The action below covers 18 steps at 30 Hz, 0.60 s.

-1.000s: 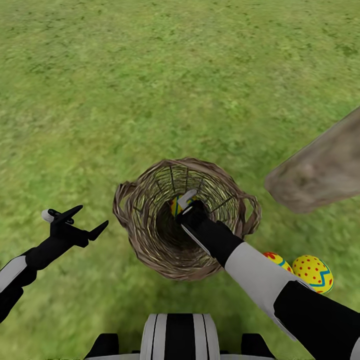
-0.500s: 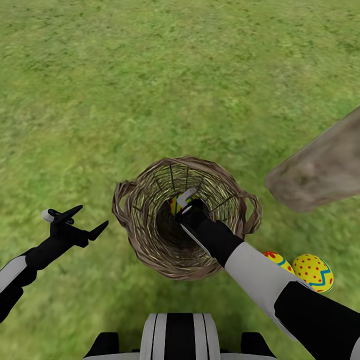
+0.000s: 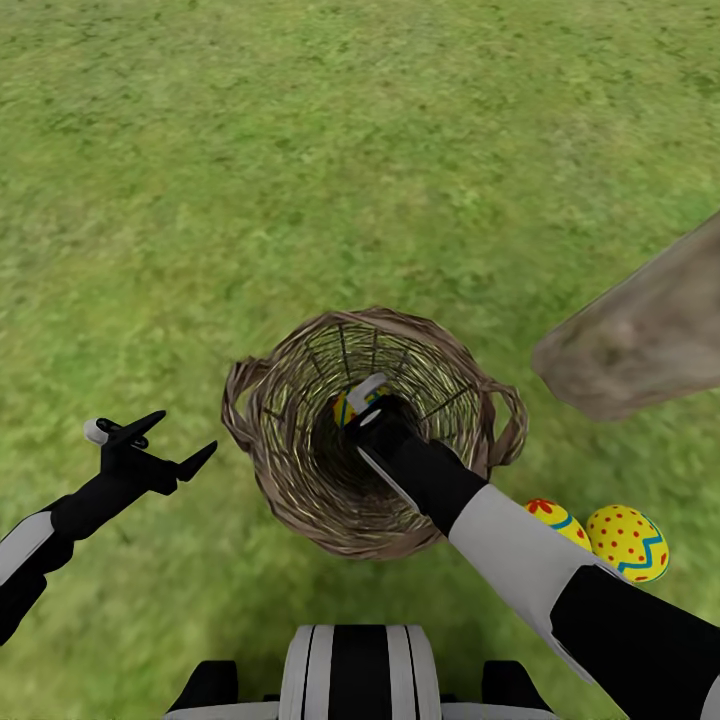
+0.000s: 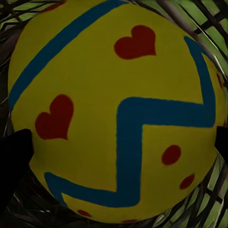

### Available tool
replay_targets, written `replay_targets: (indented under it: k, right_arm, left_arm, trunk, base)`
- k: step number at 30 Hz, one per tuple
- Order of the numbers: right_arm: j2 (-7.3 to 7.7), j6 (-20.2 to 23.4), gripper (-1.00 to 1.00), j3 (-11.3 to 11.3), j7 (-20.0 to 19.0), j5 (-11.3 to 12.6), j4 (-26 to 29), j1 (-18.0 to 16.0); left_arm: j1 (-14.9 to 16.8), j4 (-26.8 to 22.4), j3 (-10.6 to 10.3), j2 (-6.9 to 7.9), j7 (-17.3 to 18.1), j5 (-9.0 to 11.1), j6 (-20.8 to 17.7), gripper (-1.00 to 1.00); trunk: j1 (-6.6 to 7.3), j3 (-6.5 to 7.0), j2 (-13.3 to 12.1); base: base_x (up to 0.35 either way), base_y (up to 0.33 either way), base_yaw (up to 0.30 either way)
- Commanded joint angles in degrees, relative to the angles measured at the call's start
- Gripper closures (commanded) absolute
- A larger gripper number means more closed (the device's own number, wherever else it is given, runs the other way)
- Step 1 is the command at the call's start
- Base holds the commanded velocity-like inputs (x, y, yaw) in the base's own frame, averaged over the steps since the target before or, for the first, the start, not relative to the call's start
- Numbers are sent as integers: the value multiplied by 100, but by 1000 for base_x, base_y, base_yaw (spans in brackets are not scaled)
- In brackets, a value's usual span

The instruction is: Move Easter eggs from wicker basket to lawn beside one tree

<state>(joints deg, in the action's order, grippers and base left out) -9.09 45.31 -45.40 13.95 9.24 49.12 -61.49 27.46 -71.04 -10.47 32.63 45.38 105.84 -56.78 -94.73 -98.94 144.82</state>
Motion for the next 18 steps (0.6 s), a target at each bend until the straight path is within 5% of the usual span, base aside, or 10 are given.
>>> replay_targets:
  k: [1,5,9,18]
  right_arm:
    - [4,-5,100,-20,56,157,-482,-3]
    - [4,-5,100,-21,56,161,-488,-3]
    - [4,3,100,-21,56,165,-500,-3]
    - [1,4,100,-21,52,166,-517,-3]
  left_arm:
    - [5,5,-16,6,24,15,-17,-100]
    - [5,4,-18,3,24,13,-17,-100]
    - [5,4,-16,-162,15,-5,-20,-100]
    - [5,6,-16,-170,15,1,-17,-100]
  trunk:
    - [0,-4,1]
    - [2,19,0]
    - [7,63,-3]
    - [15,129,-7]
  base:
    - [0,0,0]
    - [0,0,0]
    - [0,0,0]
    - [0,0,0]
